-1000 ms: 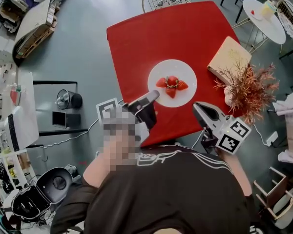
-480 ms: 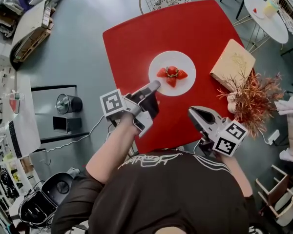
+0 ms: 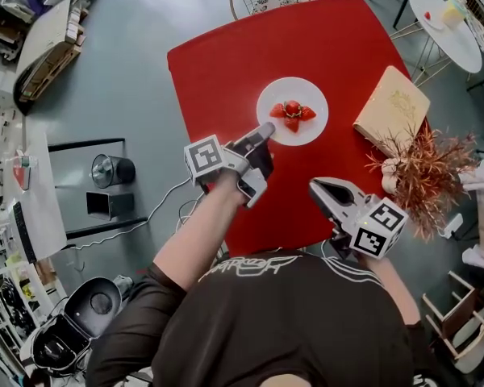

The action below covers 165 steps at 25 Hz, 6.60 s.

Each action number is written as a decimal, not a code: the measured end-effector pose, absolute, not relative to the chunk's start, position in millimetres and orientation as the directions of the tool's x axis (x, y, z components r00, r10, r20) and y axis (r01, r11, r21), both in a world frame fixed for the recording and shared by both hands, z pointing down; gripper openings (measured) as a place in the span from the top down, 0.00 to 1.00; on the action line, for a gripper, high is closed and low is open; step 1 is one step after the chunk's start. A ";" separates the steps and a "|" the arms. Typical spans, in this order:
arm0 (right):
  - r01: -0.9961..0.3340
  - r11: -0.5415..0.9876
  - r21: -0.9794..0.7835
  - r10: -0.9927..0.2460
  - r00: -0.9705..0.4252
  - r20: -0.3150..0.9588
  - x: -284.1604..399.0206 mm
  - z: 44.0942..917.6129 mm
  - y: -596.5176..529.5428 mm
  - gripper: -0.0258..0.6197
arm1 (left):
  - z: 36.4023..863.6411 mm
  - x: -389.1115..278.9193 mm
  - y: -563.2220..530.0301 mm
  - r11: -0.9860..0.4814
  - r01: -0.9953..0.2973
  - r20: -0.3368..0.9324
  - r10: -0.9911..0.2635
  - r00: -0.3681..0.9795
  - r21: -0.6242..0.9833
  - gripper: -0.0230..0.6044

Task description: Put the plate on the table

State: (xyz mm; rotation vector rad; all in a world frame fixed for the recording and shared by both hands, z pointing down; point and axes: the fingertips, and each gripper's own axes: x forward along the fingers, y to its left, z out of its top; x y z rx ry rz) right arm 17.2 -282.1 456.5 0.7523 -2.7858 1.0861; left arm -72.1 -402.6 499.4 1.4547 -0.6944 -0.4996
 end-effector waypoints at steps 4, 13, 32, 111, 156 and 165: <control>-0.454 0.621 -0.639 -0.410 -0.883 0.229 10.9 465.5 -282.1 0.95 | 517.6 -71.7 -411.0 0.083 -0.138 0.157 -0.685 0.712 0.987 0.93; -0.467 0.594 -0.655 -0.415 -0.875 0.247 4.4 478.6 -280.8 0.95 | 551.2 -75.6 -414.5 0.147 -0.193 0.241 -0.675 0.697 0.970 0.93; -0.456 0.554 -0.696 -0.465 -0.863 0.195 14.7 477.4 -283.2 0.95 | 575.8 -76.8 -411.8 0.244 -0.289 0.378 -0.626 0.682 0.926 0.94; -0.448 0.535 -0.717 -0.452 -0.868 0.205 39.7 475.6 -251.3 0.95 | 563.5 -63.9 -361.3 -0.597 -0.732 0.698 -0.370 0.613 0.327 0.44; -0.278 0.859 -0.429 -0.313 -0.950 -0.010 68.1 314.8 -30.8 0.95 | 309.3 6.2 -18.3 -0.764 -0.541 0.109 -0.541 0.834 0.350 0.95; -0.274 0.874 -0.401 -0.298 -0.955 0.004 69.3 309.4 -17.2 0.95 | 298.9 17.4 -5.6 -0.796 -0.507 0.086 -0.509 0.856 0.332 0.95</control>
